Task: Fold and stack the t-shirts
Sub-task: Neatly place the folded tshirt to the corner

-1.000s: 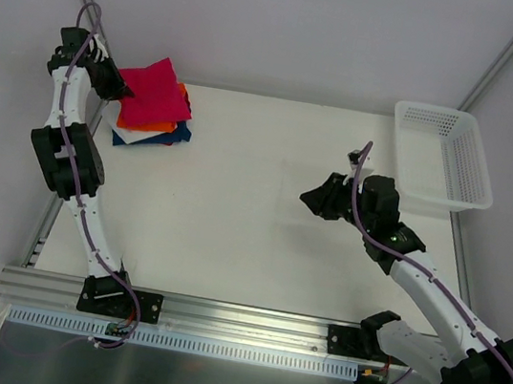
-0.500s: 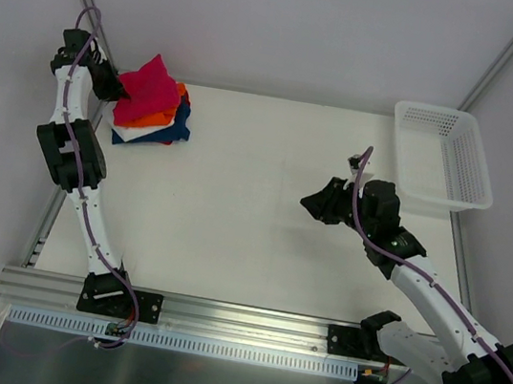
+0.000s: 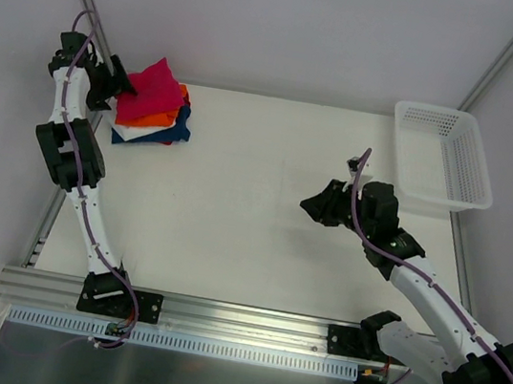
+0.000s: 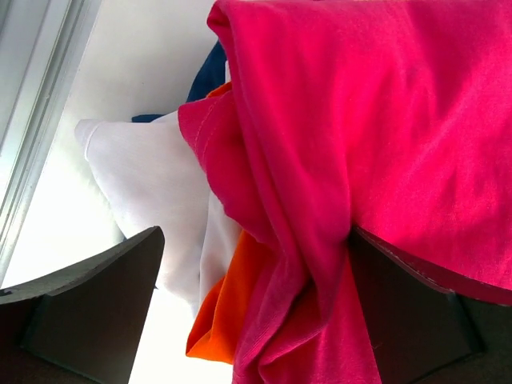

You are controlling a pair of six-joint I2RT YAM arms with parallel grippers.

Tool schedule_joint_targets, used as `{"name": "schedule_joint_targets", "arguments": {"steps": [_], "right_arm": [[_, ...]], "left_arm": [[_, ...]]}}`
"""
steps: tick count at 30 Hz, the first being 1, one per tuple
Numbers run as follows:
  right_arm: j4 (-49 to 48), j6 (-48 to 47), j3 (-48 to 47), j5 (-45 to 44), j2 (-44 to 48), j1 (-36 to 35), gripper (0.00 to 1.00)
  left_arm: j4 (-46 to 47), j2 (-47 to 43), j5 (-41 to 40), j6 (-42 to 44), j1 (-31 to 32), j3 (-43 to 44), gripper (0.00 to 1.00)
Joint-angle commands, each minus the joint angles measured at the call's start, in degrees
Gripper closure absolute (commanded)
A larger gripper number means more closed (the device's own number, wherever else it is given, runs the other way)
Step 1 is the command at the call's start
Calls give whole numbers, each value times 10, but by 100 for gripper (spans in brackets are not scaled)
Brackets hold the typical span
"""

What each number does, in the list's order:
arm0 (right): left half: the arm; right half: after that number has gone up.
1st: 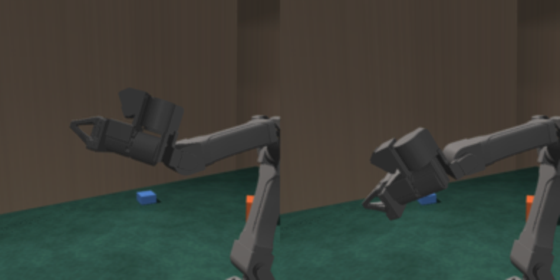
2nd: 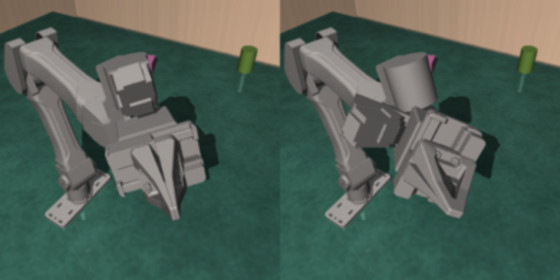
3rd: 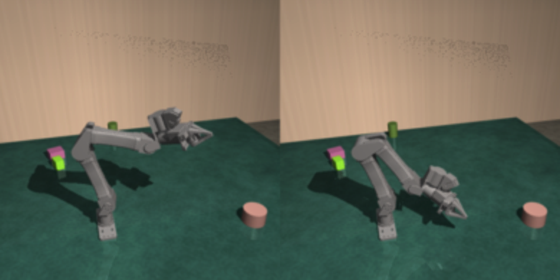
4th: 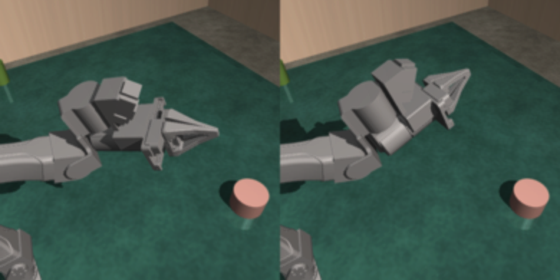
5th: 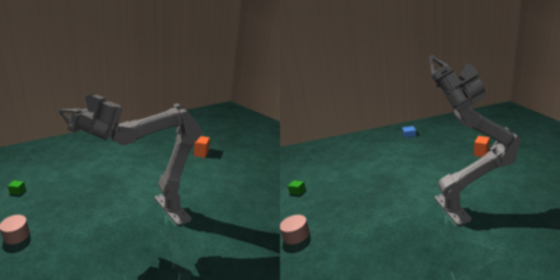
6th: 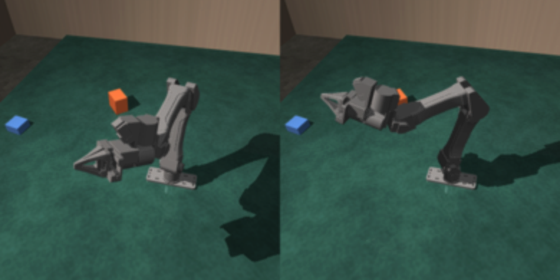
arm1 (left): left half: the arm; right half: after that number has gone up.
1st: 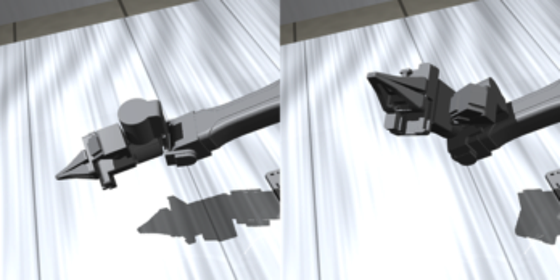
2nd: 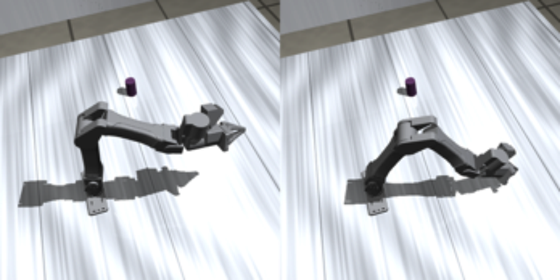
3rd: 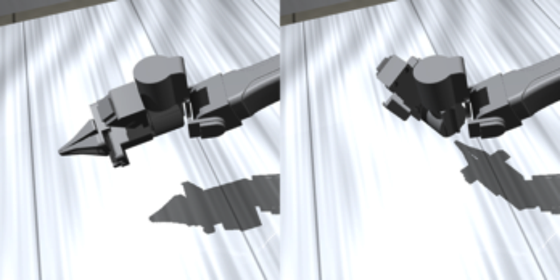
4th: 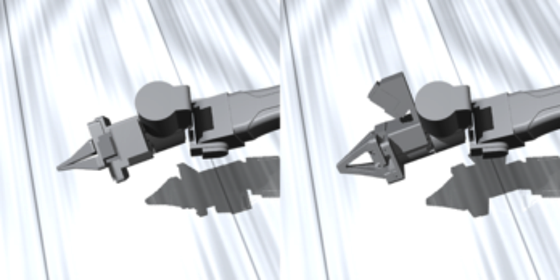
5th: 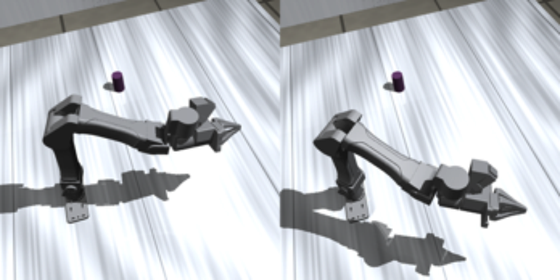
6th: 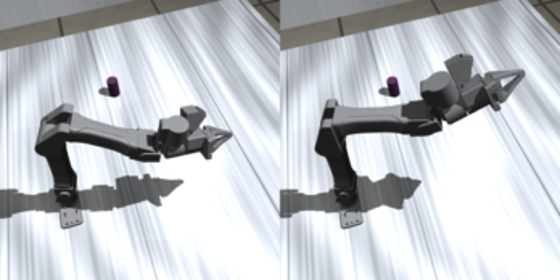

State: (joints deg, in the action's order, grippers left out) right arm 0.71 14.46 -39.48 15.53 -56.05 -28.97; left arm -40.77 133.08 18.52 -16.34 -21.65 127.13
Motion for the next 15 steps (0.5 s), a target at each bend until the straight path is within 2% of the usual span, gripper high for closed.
{"name": "schedule_joint_targets", "arguments": {"steps": [1,8,15], "right_arm": [[-13,7,5,8,17,-3,74],[-19,8,14,7,20,-3,74],[-33,15,22,13,17,-3,74]], "left_arm": [[3,-26,-14,-3,-2,-1,1],[3,-87,-16,-12,-3,-32,1],[3,-186,-11,-30,-1,-71,1]]}}
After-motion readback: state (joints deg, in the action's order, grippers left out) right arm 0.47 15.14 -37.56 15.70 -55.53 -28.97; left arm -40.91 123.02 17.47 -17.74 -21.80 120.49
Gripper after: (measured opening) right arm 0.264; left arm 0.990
